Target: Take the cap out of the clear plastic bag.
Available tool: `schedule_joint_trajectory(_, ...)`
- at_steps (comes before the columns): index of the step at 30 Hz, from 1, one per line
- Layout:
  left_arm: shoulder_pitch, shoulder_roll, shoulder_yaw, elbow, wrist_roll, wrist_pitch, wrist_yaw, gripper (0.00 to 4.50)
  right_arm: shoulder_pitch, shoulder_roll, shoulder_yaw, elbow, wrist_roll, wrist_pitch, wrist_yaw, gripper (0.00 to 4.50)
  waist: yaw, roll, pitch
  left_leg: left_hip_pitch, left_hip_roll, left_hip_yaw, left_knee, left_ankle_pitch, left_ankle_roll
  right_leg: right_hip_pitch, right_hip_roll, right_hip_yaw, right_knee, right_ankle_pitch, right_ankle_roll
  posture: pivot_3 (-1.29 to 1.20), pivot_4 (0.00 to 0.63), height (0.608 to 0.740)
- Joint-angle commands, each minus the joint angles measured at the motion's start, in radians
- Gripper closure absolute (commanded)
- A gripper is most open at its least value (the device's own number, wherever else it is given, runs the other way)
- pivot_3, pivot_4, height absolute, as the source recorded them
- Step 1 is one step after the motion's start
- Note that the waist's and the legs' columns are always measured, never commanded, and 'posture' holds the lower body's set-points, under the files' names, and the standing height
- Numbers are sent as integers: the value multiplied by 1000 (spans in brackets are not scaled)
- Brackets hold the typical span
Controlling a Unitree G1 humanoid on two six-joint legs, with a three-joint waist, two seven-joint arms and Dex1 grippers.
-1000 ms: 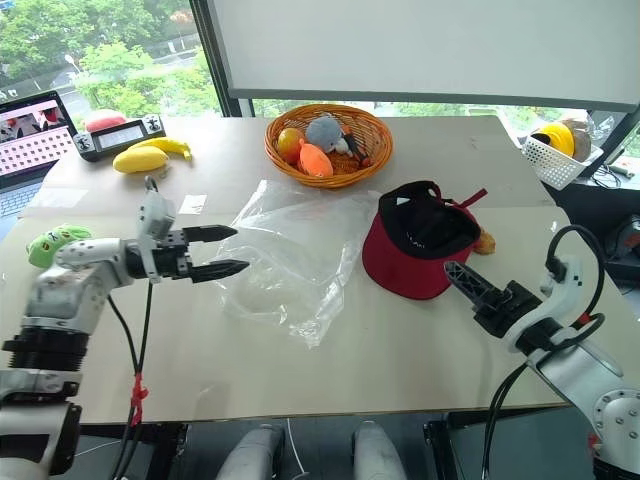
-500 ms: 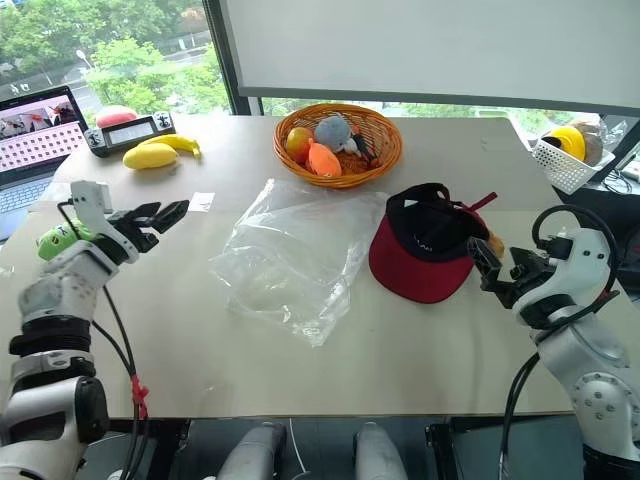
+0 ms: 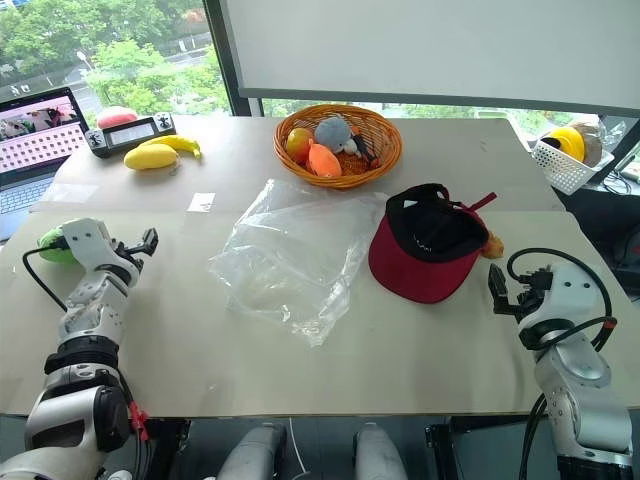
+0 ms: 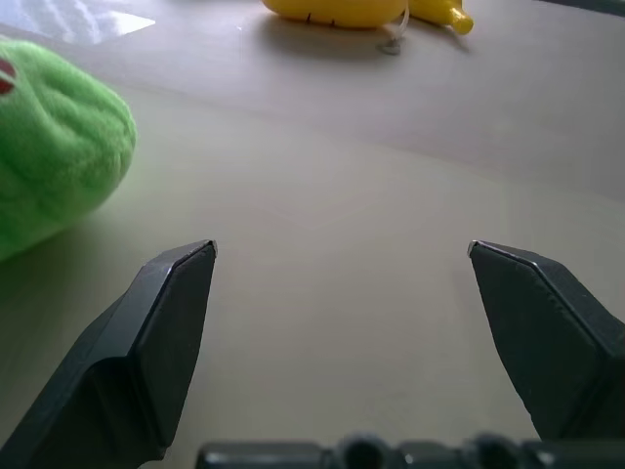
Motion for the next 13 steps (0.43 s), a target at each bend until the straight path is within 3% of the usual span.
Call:
schedule_joint_trajectory(1,17,-7,-6,-42,11,-44,-13,42,-20,17,-12,-1,-46,-56,17,0,1,0,0,0,0,0,0,0,0,0,0,0,0,0,0,0,150,733)
schedule_joint_trajectory(13,43,-30,-38,-90,23,-68,-68,42,-18,59,-35,17,-110,-71,44,0,1,0,0,0,0,0,0,0,0,1,0,0,0,0,0,0,150,733)
